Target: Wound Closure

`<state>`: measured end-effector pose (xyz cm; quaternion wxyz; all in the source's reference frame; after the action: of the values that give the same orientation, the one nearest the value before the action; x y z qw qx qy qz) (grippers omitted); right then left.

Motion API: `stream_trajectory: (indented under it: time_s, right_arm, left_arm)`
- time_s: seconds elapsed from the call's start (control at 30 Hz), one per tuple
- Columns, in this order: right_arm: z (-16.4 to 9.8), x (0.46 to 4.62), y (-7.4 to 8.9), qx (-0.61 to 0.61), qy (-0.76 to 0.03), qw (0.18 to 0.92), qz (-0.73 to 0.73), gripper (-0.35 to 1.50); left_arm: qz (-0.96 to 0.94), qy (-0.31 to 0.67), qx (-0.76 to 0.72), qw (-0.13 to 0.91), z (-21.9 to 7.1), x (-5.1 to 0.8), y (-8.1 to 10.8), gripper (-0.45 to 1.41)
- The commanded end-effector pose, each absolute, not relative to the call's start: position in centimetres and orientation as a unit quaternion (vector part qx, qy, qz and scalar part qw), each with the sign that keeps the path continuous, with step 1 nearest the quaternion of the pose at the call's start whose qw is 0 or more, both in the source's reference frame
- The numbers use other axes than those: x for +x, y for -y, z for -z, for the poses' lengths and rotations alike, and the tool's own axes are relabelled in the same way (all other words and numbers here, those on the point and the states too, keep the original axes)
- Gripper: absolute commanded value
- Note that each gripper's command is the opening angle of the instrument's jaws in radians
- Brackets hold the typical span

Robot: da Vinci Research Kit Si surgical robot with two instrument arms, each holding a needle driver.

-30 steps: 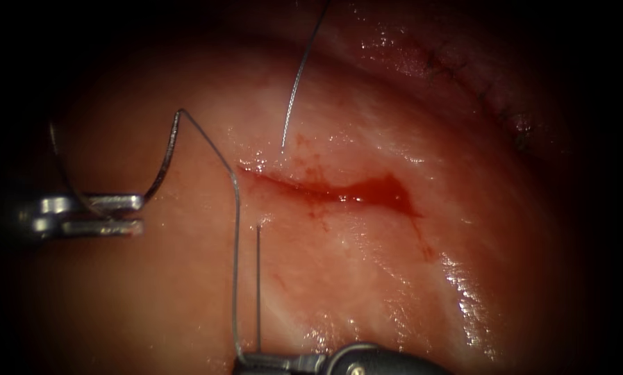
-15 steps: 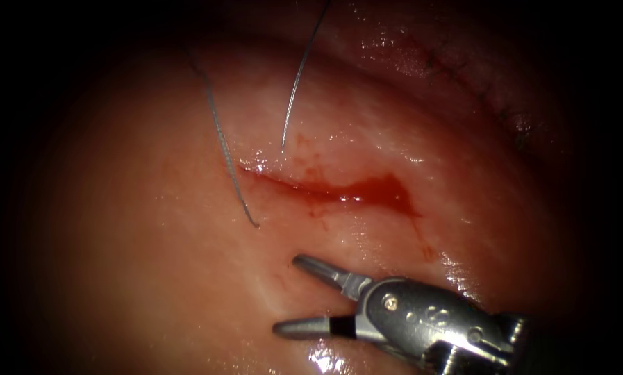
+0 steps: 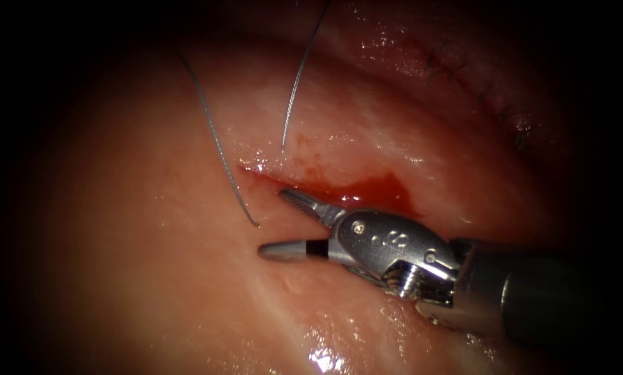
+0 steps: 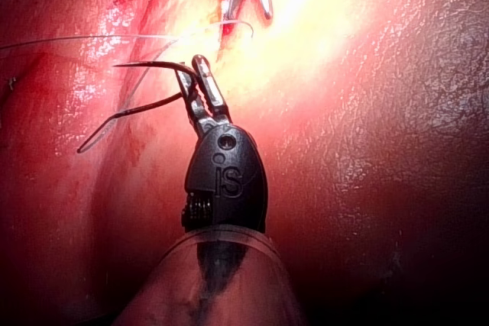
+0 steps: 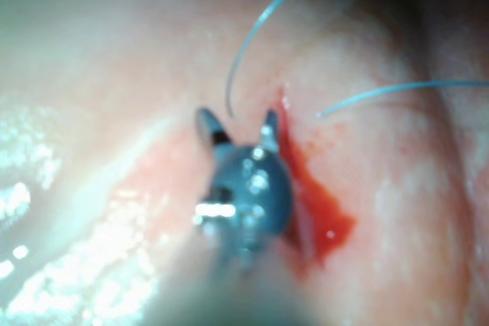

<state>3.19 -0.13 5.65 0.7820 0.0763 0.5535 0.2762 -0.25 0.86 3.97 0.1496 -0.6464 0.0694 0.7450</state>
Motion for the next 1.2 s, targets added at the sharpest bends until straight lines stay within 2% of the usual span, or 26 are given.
stream_trajectory:
  time_s: [0.03,0.13,0.2,0.23,0.27,0.3,0.33,0.53,1.03,1.2]
  right_arm:
    - [-5.7,3.32,0.2,0.079,-0.556,0.781,-0.274,1.15]
    - [-5.8,3.41,0.2,0.079,-0.555,0.782,-0.273,1.11]
    - [-5.8,3.45,0.2,0.084,-0.558,0.780,-0.269,0.99]
    - [-5.8,3.47,0.2,0.093,-0.562,0.779,-0.262,0.49]
    - [-5.8,3.46,0.2,0.100,-0.564,0.779,-0.255,0.07]
    - [-5.8,3.46,0.2,0.104,-0.565,0.779,-0.252,-0.23]
    - [-5.8,3.46,0.2,0.106,-0.564,0.780,-0.250,-0.35]
    - [-5.8,3.39,0.2,0.122,-0.557,0.787,-0.238,-0.35]
    - [-4.8,2.64,1.0,0.147,-0.560,0.783,-0.227,-0.35]
    - [-4.5,2.69,1.3,0.156,-0.564,0.781,-0.215,-0.35]
  left_arm:
    - [-0.744,-0.067,-0.648,0.149,-4.1,-0.29,-0.8,-0.45]
    - [-0.743,-0.067,-0.649,0.149,-4.1,-0.30,-0.8,-0.45]
    - [-0.743,-0.067,-0.650,0.148,-4.1,-0.30,-0.8,-0.45]
    - [-0.743,-0.067,-0.650,0.148,-4.1,-0.30,-0.8,-0.45]
    - [-0.742,-0.066,-0.651,0.147,-4.1,-0.31,-0.8,-0.45]
    - [-0.742,-0.066,-0.651,0.147,-4.1,-0.31,-0.8,-0.45]
    - [-0.741,-0.066,-0.651,0.147,-4.1,-0.32,-0.8,-0.45]
    - [-0.736,-0.067,-0.658,0.144,-4.1,-0.43,-0.8,-0.45]
    - [-0.736,-0.054,-0.663,0.127,-4.2,-0.77,-0.6,-0.45]
    - [-0.736,-0.048,-0.663,0.127,-4.3,-0.85,-0.5,-0.45]
